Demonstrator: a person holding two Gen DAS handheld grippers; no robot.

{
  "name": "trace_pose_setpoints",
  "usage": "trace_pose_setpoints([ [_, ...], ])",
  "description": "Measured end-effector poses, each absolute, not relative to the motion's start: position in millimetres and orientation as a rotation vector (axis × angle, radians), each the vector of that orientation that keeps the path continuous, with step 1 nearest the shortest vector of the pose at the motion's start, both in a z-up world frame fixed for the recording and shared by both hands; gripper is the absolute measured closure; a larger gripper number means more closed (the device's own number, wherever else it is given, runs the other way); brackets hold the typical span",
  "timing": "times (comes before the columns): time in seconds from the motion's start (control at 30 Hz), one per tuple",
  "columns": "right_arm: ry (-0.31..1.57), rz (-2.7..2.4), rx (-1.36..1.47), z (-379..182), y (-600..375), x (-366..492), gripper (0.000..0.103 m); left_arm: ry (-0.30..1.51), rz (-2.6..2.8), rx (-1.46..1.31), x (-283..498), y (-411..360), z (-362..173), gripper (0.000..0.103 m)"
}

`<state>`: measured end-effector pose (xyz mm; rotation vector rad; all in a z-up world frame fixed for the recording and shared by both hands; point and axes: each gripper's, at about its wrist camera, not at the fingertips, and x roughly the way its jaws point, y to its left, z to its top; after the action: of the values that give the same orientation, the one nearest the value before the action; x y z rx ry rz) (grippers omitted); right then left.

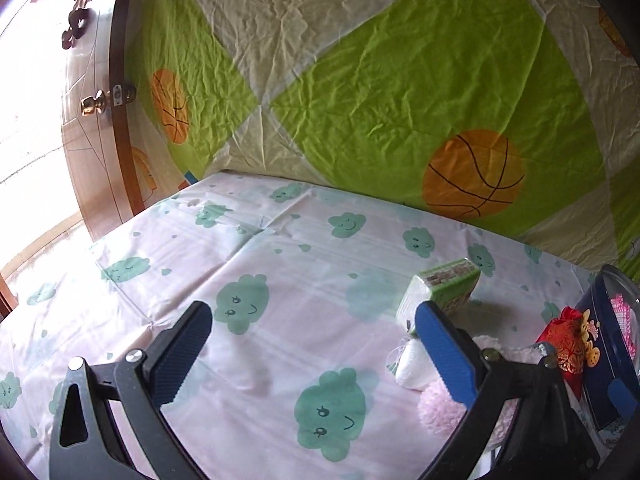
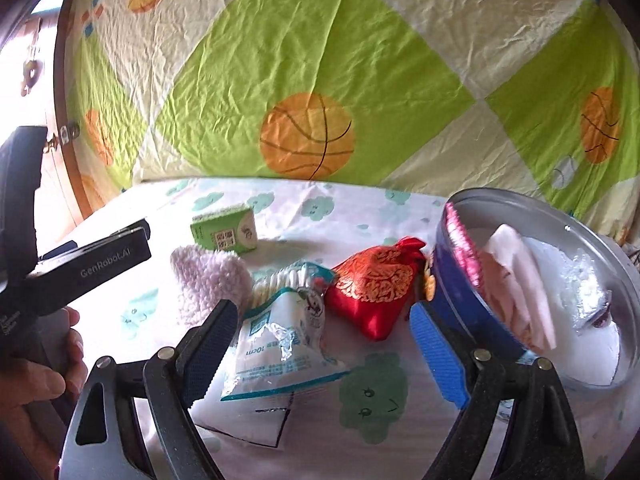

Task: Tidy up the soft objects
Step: 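Grasp the pink fuzzy sock with the left tool while the right tool grasps the cotton-swab pack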

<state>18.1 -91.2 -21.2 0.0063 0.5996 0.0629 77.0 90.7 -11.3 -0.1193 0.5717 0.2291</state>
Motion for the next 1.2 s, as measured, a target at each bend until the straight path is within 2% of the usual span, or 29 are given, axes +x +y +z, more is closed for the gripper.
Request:
trace_pose_setpoints([
  [0.07,0.654,0.089,-0.001,-29.0,-85.8,27.5,0.025,0.568,0.221,-0.108,76.5,88.3,-10.9,0.001],
  [0.13,0.696,0.093,-0.003,-35.8,-81.7,36.0,0.043,0.564,0.209,-0.1,76.8,86.4,-10.4,0.001],
  [0.2,0.739,0.133,0.005,-41.5,-80.2,42.2,0.047,0.56,0.194,-0.098,75.7,85.3,-9.7,0.001],
  [0.37,0.715,0.191,0.043,-36.8,-83.8,37.8,0.067,0.557,0.101,-0.111,72.7,79.2,-8.4,0.001],
  [0.4,0.701,0.2,0.051,-35.1,-85.1,35.5,0.077,0.557,0.077,-0.111,72.2,77.0,-8.3,0.001],
  [0.6,0.533,0.219,0.122,-14.7,-101.0,7.6,0.078,0.546,-0.076,-0.071,67.2,55.7,-5.6,0.001],
  [0.87,0.389,0.184,0.173,5.7,-131.2,-18.4,0.079,0.627,-0.215,0.056,76.5,13.4,-11.0,0.001],
  [0.9,0.377,0.18,0.173,7.5,-134.0,-21.4,0.092,0.65,-0.219,0.066,80.4,9.7,-13.2,0.001],
  [0.93,0.367,0.179,0.174,8.9,-136.8,-22.8,0.102,0.672,-0.215,0.075,82.8,7.2,-15.6,0.002],
  [0.97,0.362,0.19,0.178,10.6,-139.4,-23.7,0.102,0.691,-0.206,0.081,85.9,5.4,-17.3,0.005],
  [1.07,0.358,0.225,0.213,14.4,-146.4,-25.3,0.102,0.744,-0.193,0.079,95.0,6.0,-23.7,0.02],
  [1.13,0.367,0.22,0.212,14.2,-148.4,-24.0,0.102,0.757,-0.221,0.069,95.6,6.3,-25.5,0.039],
  [1.2,0.386,0.226,0.225,13.1,-152.2,-21.5,0.102,0.741,-0.227,0.077,92.6,4.8,-23.6,0.046],
])
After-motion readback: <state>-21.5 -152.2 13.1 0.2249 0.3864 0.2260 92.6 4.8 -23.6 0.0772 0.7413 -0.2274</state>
